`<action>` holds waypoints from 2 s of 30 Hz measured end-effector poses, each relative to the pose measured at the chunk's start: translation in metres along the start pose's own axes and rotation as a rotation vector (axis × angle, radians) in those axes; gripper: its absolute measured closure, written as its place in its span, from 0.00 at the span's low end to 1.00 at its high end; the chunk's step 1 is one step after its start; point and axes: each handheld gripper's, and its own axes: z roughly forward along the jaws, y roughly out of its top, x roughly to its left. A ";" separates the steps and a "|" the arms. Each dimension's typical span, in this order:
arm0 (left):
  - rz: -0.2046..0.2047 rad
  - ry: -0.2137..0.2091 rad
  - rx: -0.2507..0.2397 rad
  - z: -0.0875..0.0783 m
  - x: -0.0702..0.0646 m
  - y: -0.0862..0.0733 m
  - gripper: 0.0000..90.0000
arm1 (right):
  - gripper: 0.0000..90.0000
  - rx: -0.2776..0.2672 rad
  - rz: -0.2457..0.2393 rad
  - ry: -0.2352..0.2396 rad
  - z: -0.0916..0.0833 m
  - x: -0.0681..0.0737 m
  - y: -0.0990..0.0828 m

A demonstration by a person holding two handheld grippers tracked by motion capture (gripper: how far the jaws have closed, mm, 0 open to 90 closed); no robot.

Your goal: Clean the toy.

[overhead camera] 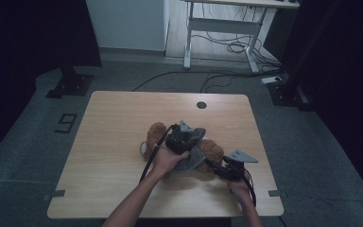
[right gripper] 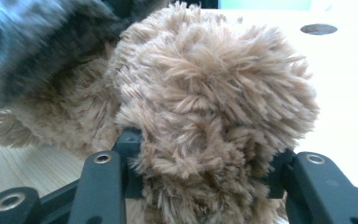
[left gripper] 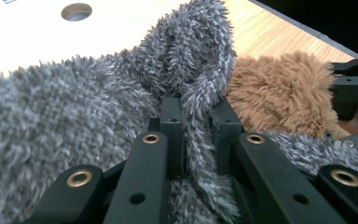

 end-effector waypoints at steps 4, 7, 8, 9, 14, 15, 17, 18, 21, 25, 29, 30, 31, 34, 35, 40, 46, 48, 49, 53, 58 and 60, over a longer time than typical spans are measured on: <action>0.005 0.016 -0.020 -0.011 0.004 -0.002 0.88 | 0.54 0.002 0.002 0.003 0.000 -0.001 0.000; 0.009 0.060 -0.027 -0.021 0.013 -0.007 0.88 | 0.54 0.005 0.005 0.001 0.000 -0.001 0.000; 0.009 0.060 -0.027 -0.021 0.013 -0.007 0.88 | 0.54 0.005 0.005 0.001 0.000 -0.001 0.000; -0.001 0.071 -0.023 -0.024 0.019 -0.010 0.88 | 0.54 0.003 0.007 0.001 0.000 -0.001 0.000; -0.051 0.105 0.006 -0.036 0.040 -0.021 0.88 | 0.54 0.002 0.014 -0.001 0.000 -0.002 0.000; -0.072 0.103 0.001 -0.040 0.042 -0.022 0.88 | 0.54 0.002 0.014 -0.002 0.000 -0.002 0.000; -0.076 0.096 -0.015 -0.047 0.040 -0.019 0.87 | 0.54 0.003 0.014 -0.006 0.000 -0.002 0.000; -0.070 0.082 -0.038 -0.052 0.035 -0.015 0.87 | 0.54 0.001 0.020 -0.007 0.000 -0.002 0.000; -0.029 0.036 -0.093 -0.060 0.016 -0.002 0.87 | 0.54 0.003 0.025 -0.007 -0.001 -0.003 -0.001; 0.033 -0.021 -0.119 -0.055 -0.015 0.019 0.87 | 0.54 0.002 0.028 -0.008 -0.001 -0.002 -0.001; 0.062 -0.075 -0.077 -0.026 -0.041 0.037 0.87 | 0.54 0.000 0.025 -0.008 -0.001 -0.002 -0.001; 0.068 -0.082 -0.063 -0.016 -0.046 0.040 0.87 | 0.54 -0.003 0.025 -0.010 -0.001 -0.002 -0.001; 0.065 -0.098 -0.049 -0.007 -0.052 0.042 0.87 | 0.54 -0.004 0.029 -0.010 -0.001 -0.002 -0.001; 0.073 -0.130 0.003 0.023 -0.065 0.044 0.87 | 0.54 -0.007 0.027 -0.011 -0.001 -0.001 -0.002; 0.076 -0.135 0.027 0.032 -0.069 0.042 0.87 | 0.54 -0.005 0.028 -0.011 -0.001 -0.001 -0.002; 0.084 -0.120 0.051 0.052 -0.070 0.031 0.86 | 0.54 0.004 0.039 -0.012 -0.001 -0.002 -0.003; 0.084 -0.043 0.036 0.031 -0.050 0.024 0.87 | 0.54 0.005 0.022 -0.013 0.000 -0.001 -0.002; 0.065 -0.023 0.037 0.024 -0.039 0.019 0.87 | 0.54 0.003 0.024 -0.013 0.000 -0.001 -0.002; 0.051 -0.021 0.035 0.020 -0.033 0.016 0.87 | 0.54 0.003 0.026 -0.012 -0.001 -0.002 -0.003; 0.006 -0.046 -0.006 0.003 -0.014 0.003 0.87 | 0.53 -0.002 0.025 -0.006 0.000 -0.002 -0.002; -0.007 -0.028 -0.060 -0.019 -0.003 -0.002 0.88 | 0.53 -0.001 0.023 -0.006 -0.001 -0.001 -0.002; -0.015 -0.017 -0.073 -0.026 0.002 -0.004 0.88 | 0.53 -0.001 0.024 -0.007 -0.001 -0.001 -0.003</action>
